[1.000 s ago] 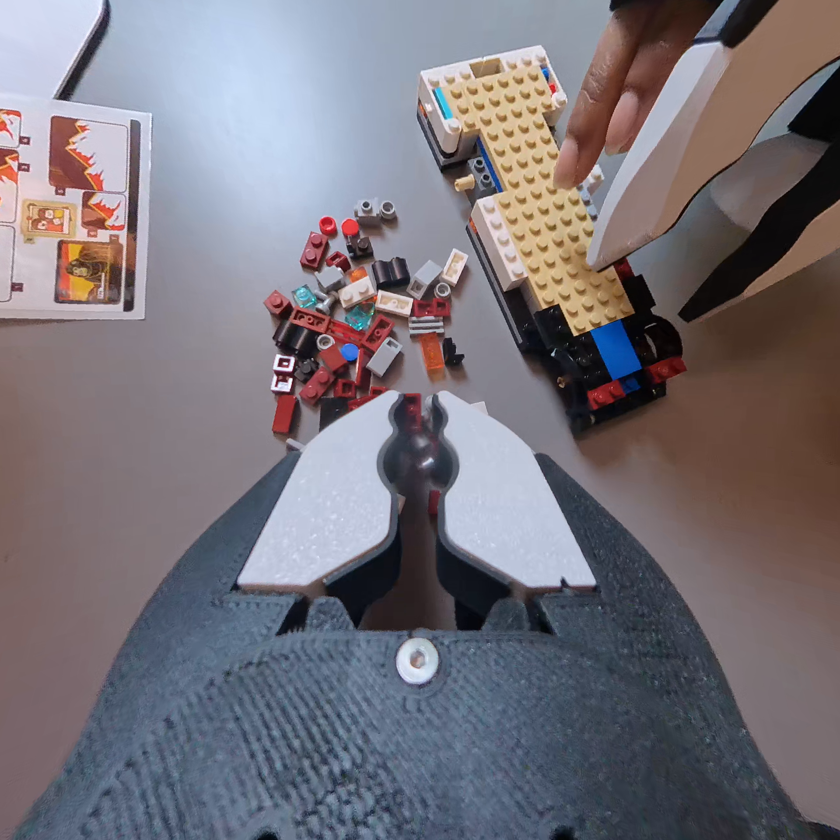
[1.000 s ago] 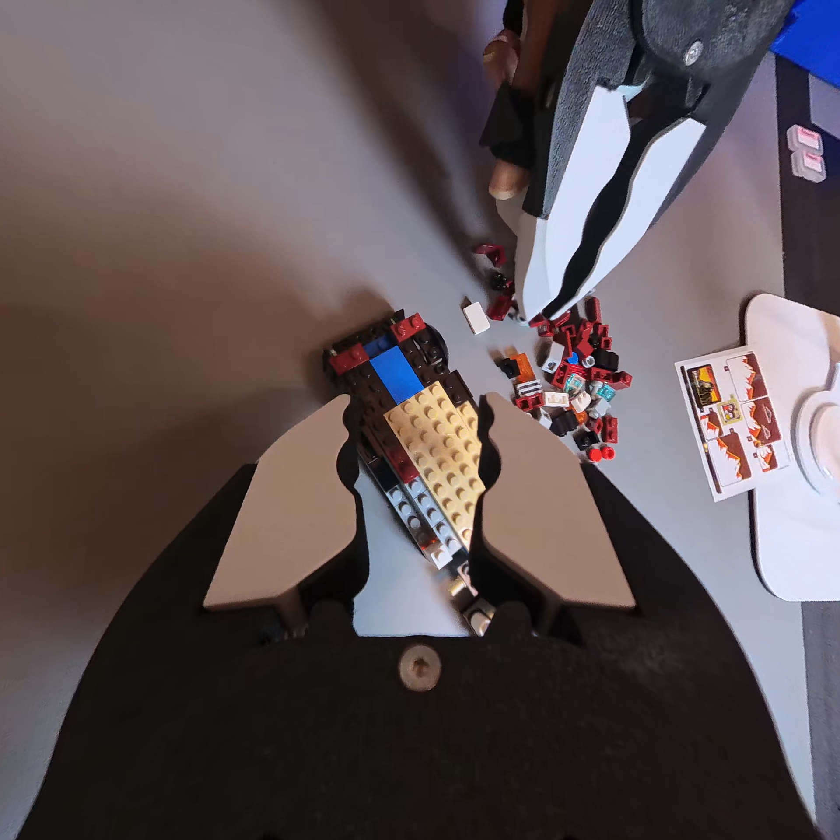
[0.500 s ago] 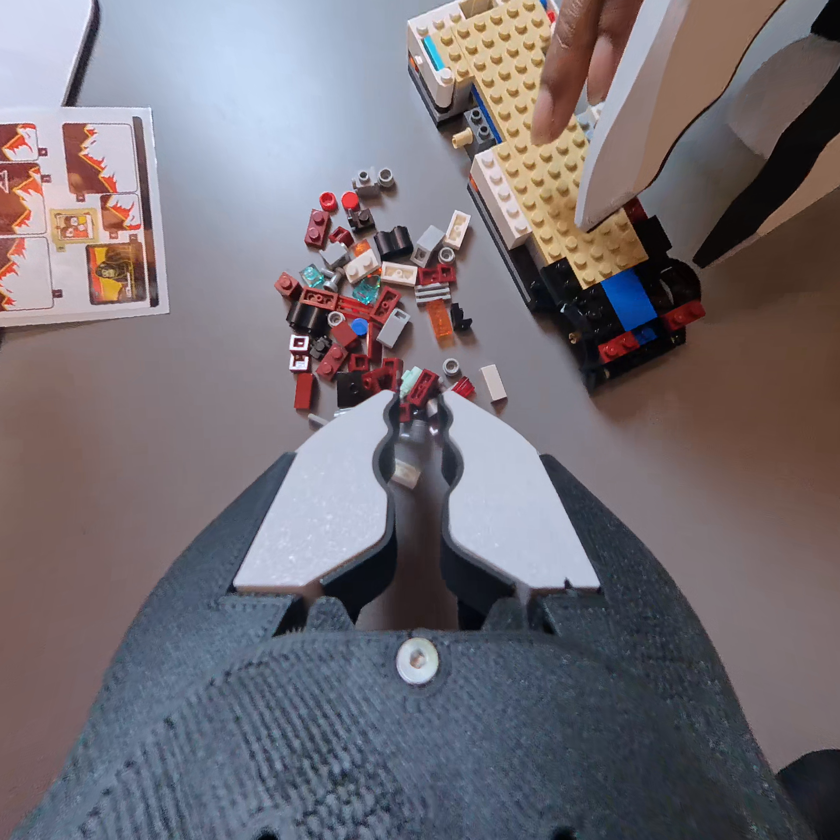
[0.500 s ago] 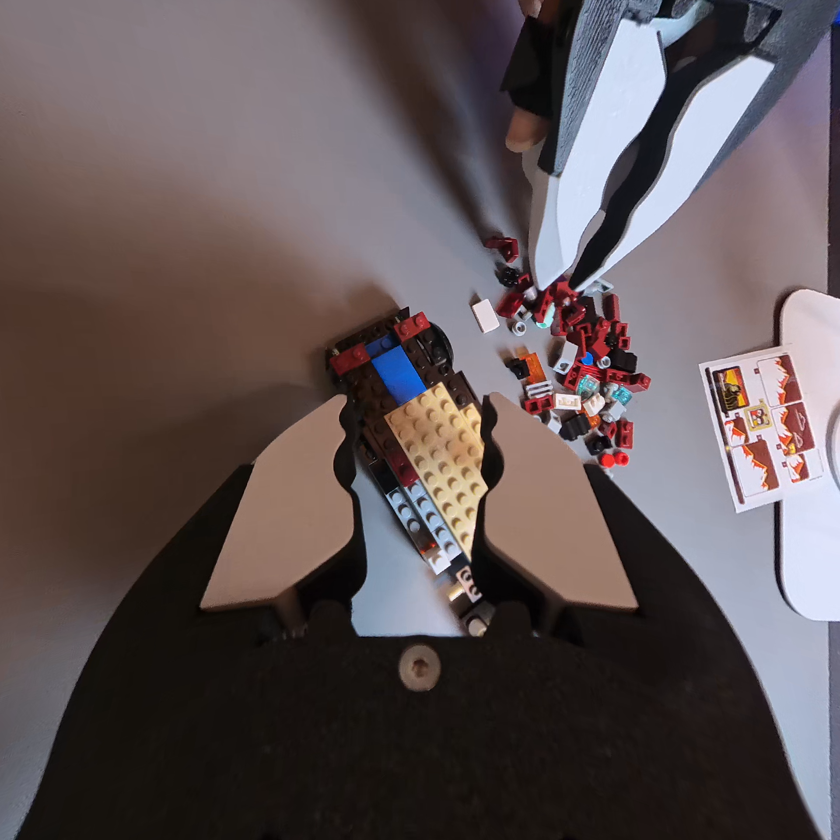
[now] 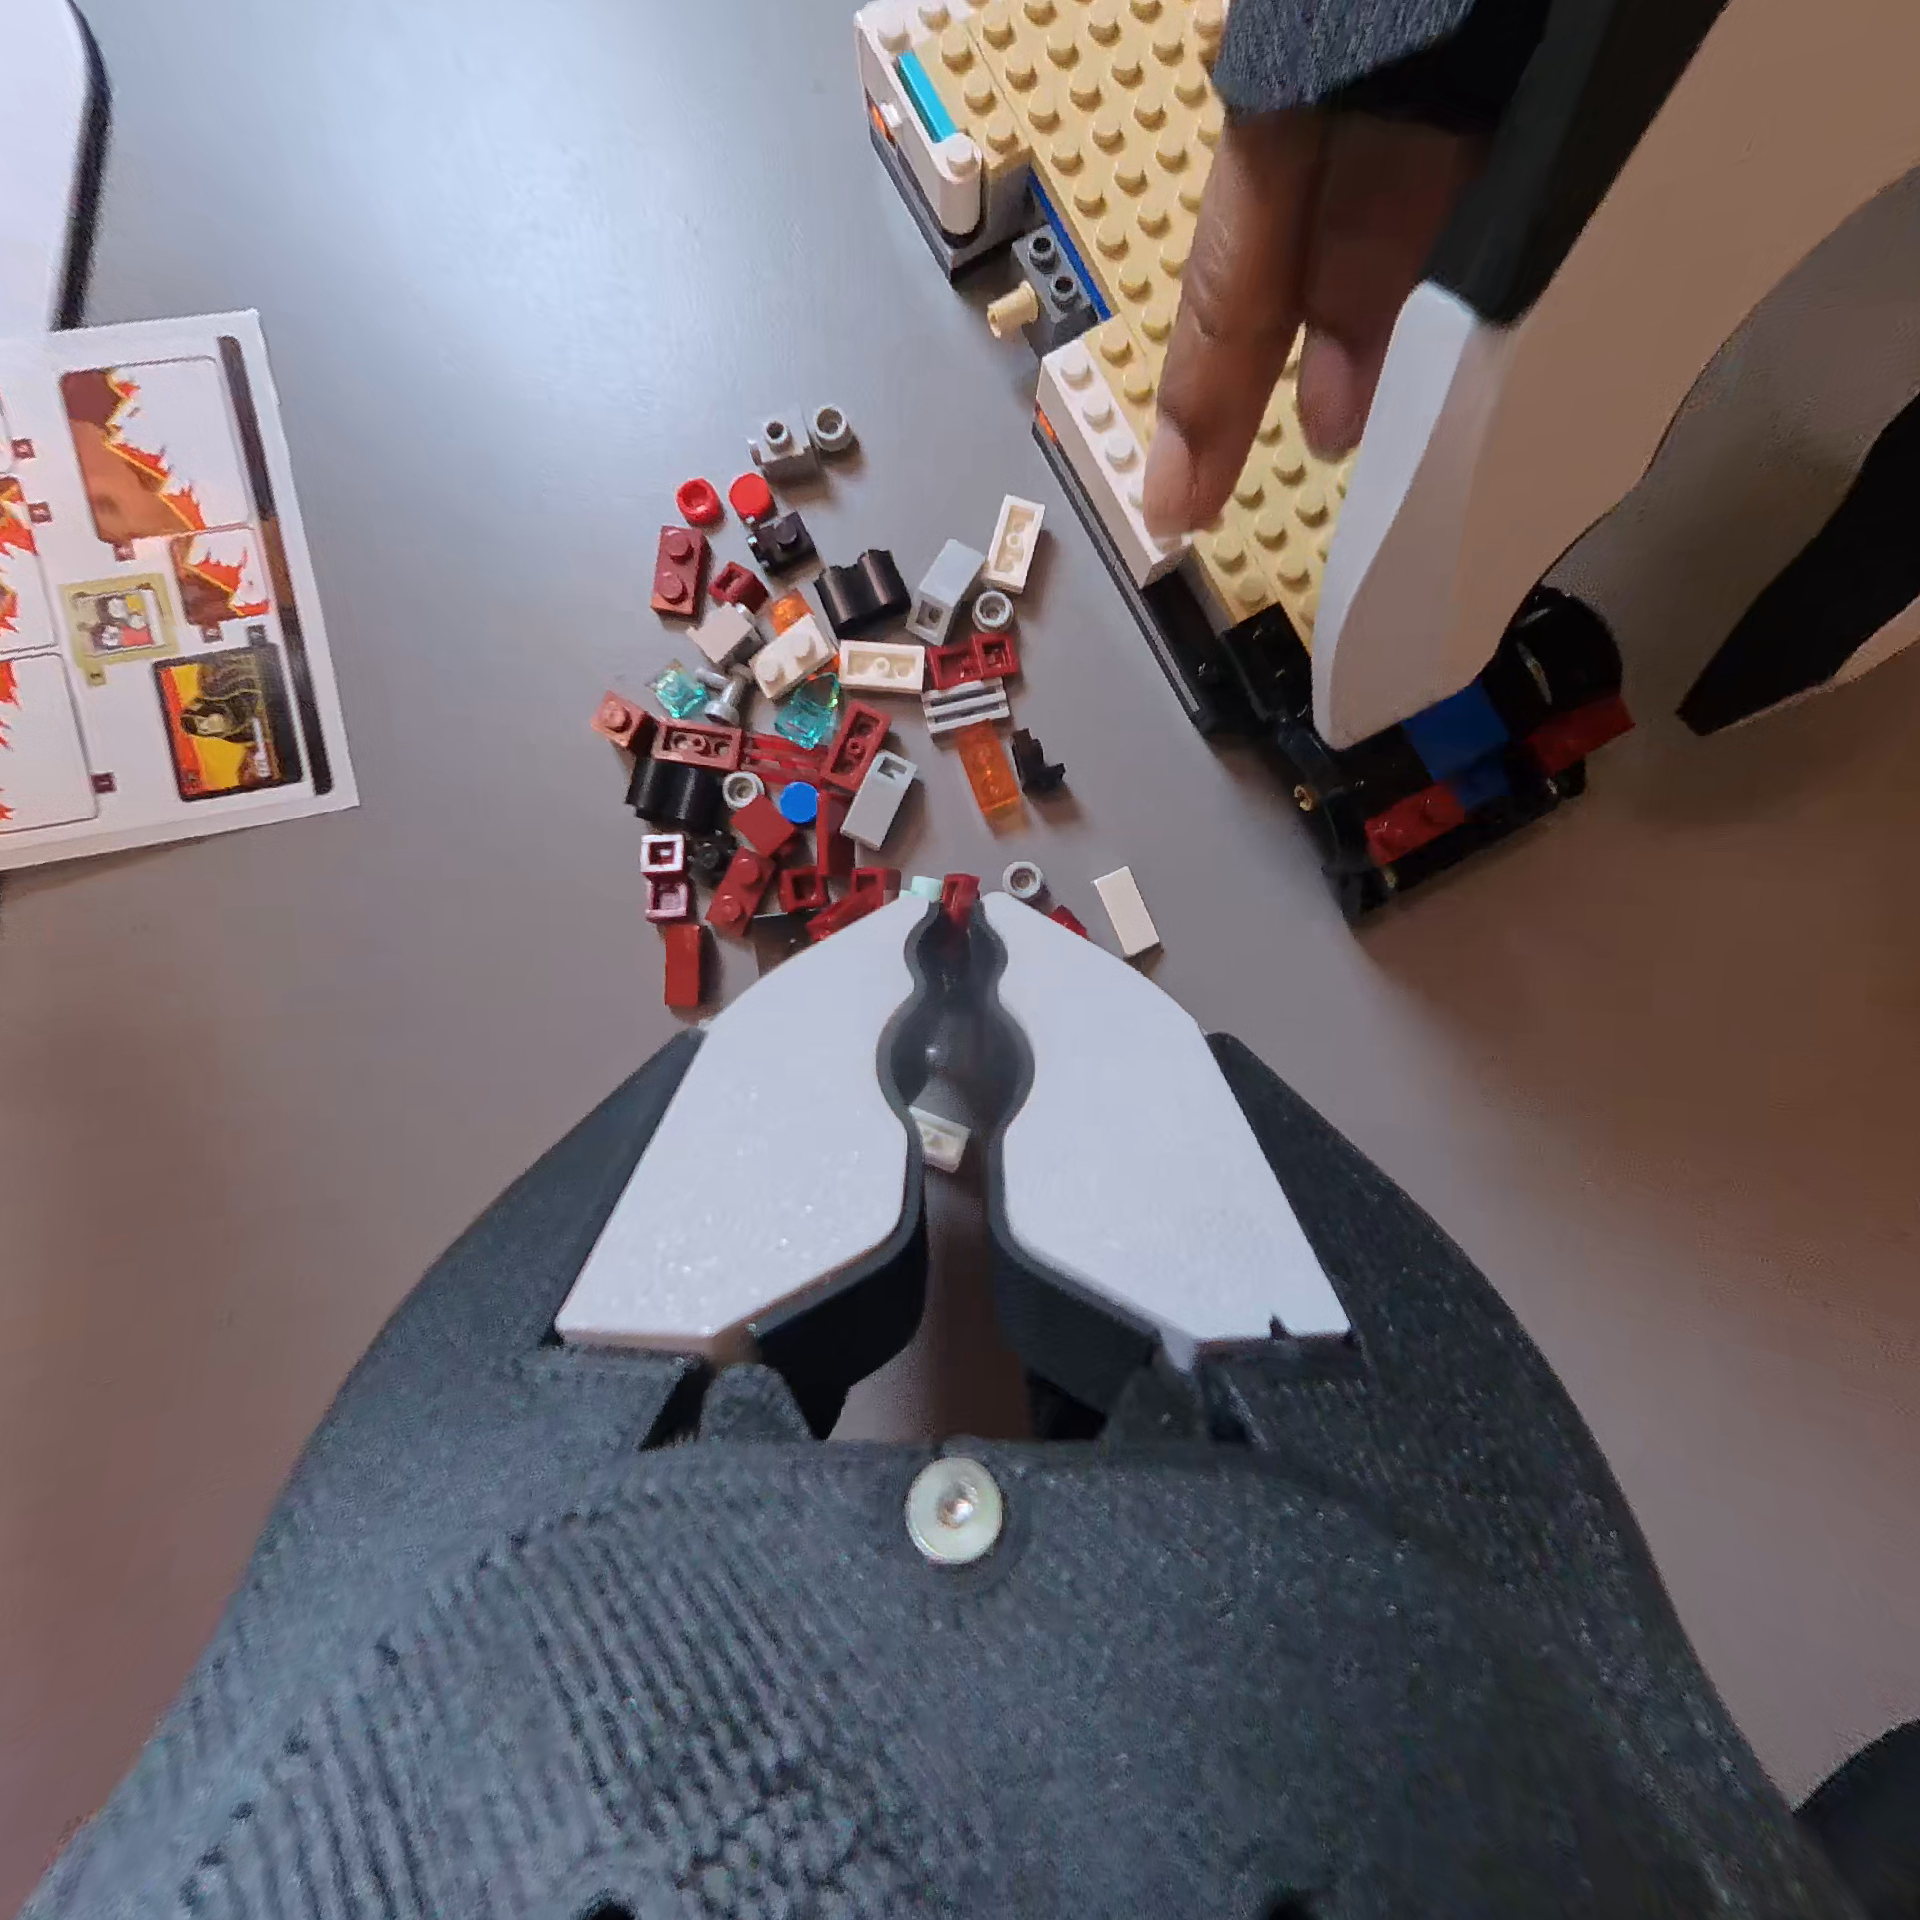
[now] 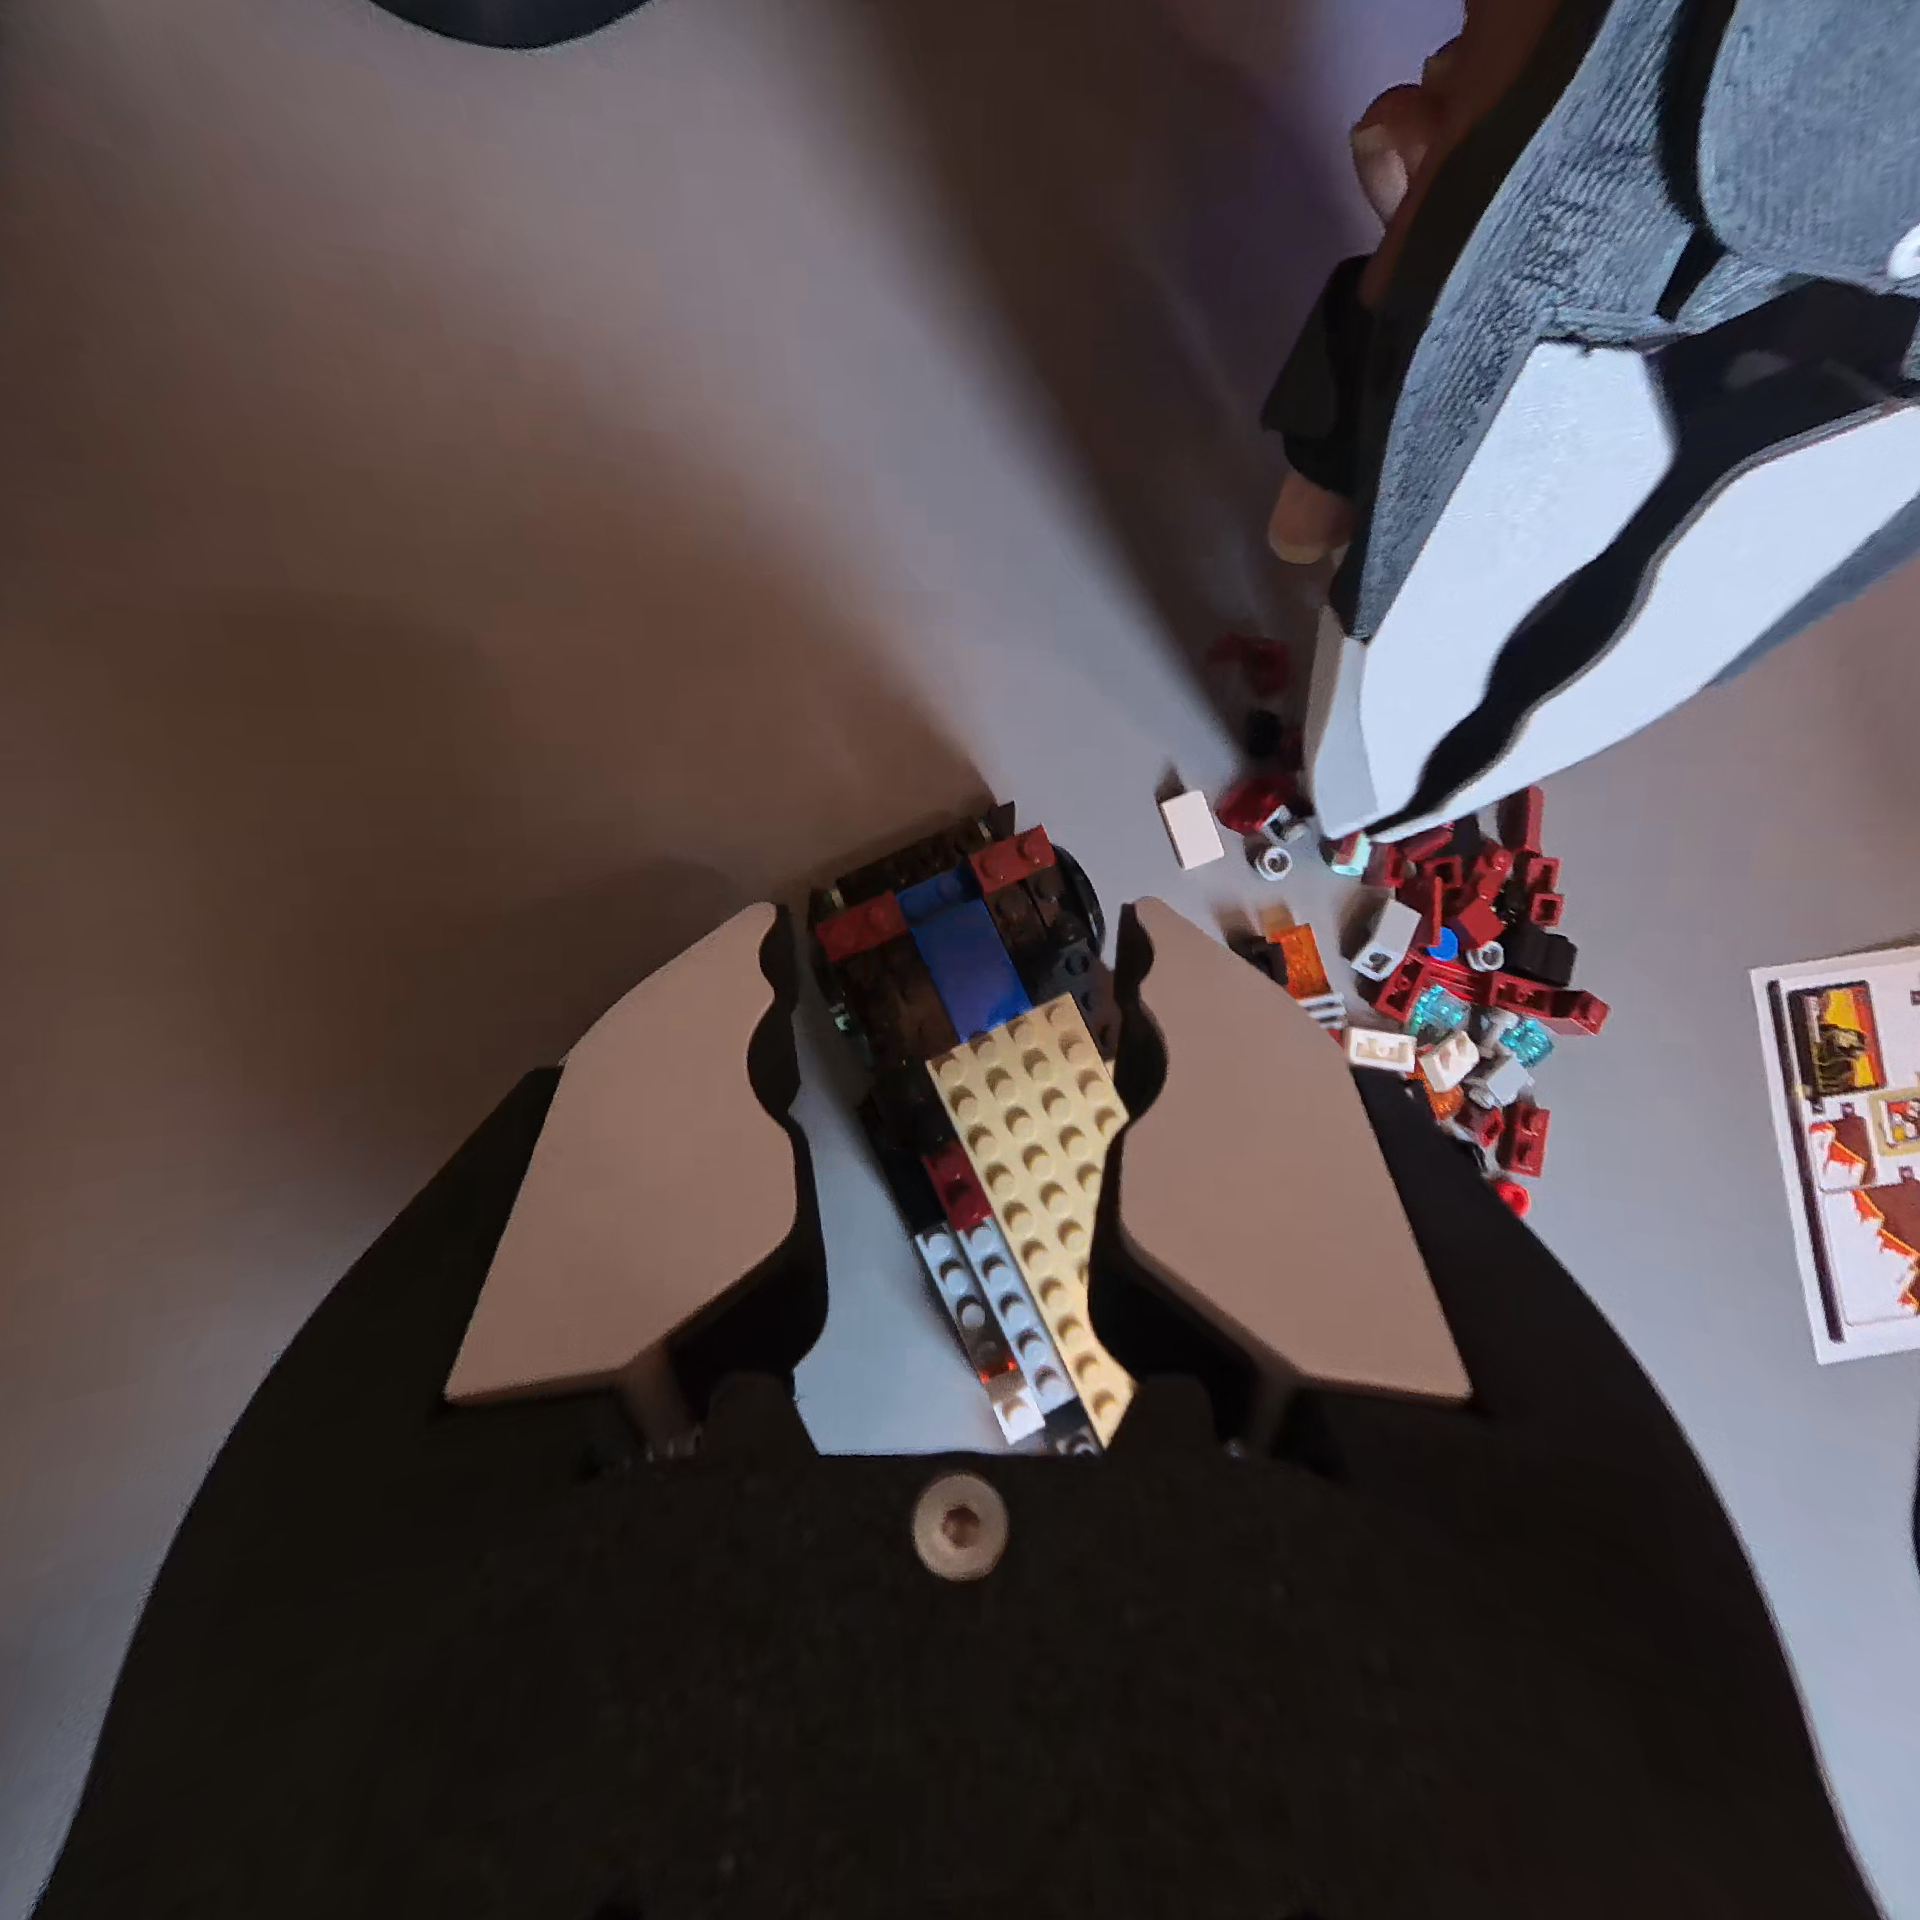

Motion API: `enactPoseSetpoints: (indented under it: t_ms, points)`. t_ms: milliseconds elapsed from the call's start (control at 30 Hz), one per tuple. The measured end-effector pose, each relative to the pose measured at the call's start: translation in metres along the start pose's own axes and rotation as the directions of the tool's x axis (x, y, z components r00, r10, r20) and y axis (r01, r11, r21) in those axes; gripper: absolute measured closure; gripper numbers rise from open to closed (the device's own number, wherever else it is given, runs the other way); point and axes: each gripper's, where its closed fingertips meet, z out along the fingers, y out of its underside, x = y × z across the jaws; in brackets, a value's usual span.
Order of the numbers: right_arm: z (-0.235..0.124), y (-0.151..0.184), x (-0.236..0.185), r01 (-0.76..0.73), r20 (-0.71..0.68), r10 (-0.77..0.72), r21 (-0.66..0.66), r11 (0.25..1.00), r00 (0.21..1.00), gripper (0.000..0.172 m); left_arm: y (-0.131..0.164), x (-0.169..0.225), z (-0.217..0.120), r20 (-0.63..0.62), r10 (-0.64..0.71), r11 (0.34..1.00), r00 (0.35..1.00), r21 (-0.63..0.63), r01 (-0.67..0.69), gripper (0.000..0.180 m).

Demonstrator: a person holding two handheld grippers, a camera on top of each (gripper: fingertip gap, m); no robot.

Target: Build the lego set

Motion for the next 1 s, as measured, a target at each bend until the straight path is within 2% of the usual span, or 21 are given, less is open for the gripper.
enactPoseSetpoints:
  t_ms: [200, 333, 467, 600, 733, 833, 1000]
  points:
    - [0.007, 0.007, -0.020, 0.040, 0.038, -0.038, -0.061, 0.997, 0.999, 0.122, -0.019, 0.003, -0.026, 0.051, -0.047, 0.986, 0.998, 0.163, 0.038, 0.176]
    - [-0.008, 0.026, -0.037, 0.036, 0.034, -0.032, -0.110, 0.993, 0.999, 0.130, -0.025, 0.018, -0.039, 0.043, -0.087, 0.959, 0.995, 0.273, 0.072, 0.176]
    - [-0.028, 0.046, -0.045, 0.010, 0.012, -0.008, -0.190, 0.982, 1.000, 0.138, -0.024, 0.041, -0.039, 0.003, -0.102, 0.945, 0.995, 0.311, 0.096, 0.176]
    - [-0.037, 0.036, -0.038, -0.057, -0.074, 0.046, -0.145, 0.988, 0.996, 0.135, -0.037, 0.070, -0.038, -0.064, -0.119, 0.910, 0.991, 0.392, 0.134, 0.176]
    - [-0.040, 0.047, -0.033, -0.153, -0.167, 0.126, -0.159, 0.975, 0.978, 0.124, -0.056, 0.102, -0.035, -0.187, -0.173, 0.833, 0.967, 0.497, 0.245, 0.176]
    - [-0.043, 0.030, -0.033, -0.198, -0.255, 0.193, 0.007, 0.980, 0.947, 0.131, -0.068, 0.122, -0.030, -0.327, -0.235, 0.744, 0.915, 0.546, 0.386, 0.176]
    - [-0.062, -0.012, -0.037, -0.261, -0.327, 0.382, 0.356, 0.897, 0.865, 0.151, -0.086, 0.134, -0.031, -0.621, -0.330, 0.515, 0.711, 0.513, 0.687, 0.176]
